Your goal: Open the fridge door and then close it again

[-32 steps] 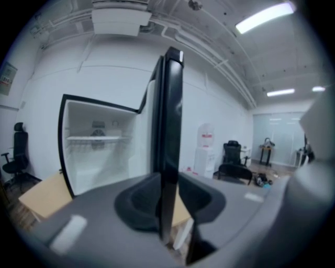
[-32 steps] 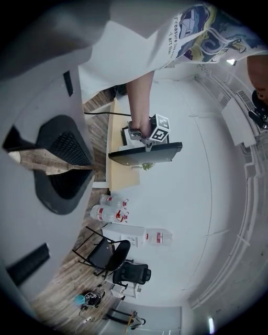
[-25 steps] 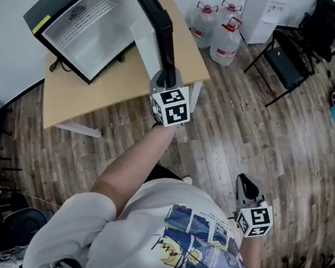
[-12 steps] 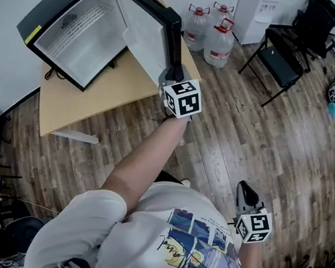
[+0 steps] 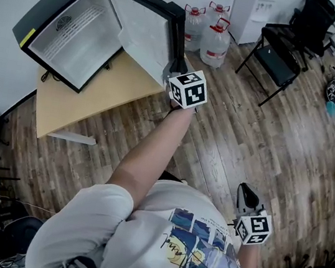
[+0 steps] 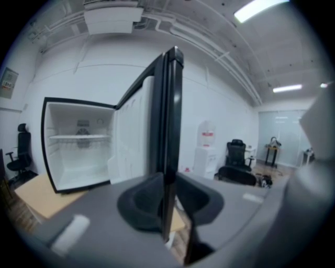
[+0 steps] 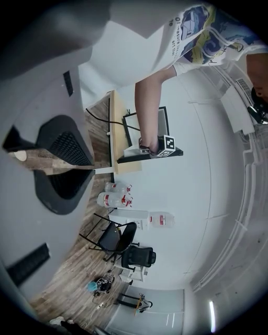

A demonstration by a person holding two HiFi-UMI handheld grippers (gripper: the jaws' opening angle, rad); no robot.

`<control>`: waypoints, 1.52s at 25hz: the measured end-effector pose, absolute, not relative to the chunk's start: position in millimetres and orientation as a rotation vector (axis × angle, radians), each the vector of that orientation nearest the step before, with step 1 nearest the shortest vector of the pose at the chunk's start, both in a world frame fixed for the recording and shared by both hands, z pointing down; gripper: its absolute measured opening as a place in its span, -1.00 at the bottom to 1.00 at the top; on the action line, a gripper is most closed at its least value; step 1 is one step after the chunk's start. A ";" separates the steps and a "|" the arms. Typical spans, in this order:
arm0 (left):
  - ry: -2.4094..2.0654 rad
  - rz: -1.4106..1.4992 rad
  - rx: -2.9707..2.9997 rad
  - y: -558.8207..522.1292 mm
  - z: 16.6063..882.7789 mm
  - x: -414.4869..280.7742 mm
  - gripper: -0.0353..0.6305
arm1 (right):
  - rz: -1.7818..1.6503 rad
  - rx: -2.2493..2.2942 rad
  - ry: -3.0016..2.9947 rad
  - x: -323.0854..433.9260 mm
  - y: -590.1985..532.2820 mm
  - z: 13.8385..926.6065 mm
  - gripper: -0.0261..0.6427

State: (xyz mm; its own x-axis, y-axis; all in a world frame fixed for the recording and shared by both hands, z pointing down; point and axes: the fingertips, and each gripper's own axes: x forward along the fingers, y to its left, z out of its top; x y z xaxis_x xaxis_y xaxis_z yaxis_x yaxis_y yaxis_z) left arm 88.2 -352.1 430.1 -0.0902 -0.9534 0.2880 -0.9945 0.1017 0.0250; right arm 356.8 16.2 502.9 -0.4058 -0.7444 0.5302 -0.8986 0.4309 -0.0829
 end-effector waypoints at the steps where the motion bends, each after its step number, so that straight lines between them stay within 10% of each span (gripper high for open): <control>1: -2.148 0.257 1.942 -354.3 430.5 89.6 -0.65 | 0.505 1.396 -2.271 358.0 16.4 503.6 -0.84; 38: -2.162 0.233 1.895 -381.0 429.9 107.7 -0.67 | 0.543 1.496 -2.244 389.7 10.8 507.8 -0.84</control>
State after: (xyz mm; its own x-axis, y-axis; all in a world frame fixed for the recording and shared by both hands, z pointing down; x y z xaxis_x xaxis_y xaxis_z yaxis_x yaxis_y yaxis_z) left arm 107.7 -381.0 429.9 -0.1178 -0.9481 0.2953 -0.9893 0.1378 0.0478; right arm 389.7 10.8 507.8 -0.3557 -0.7786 0.5170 -0.9288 0.3561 -0.1026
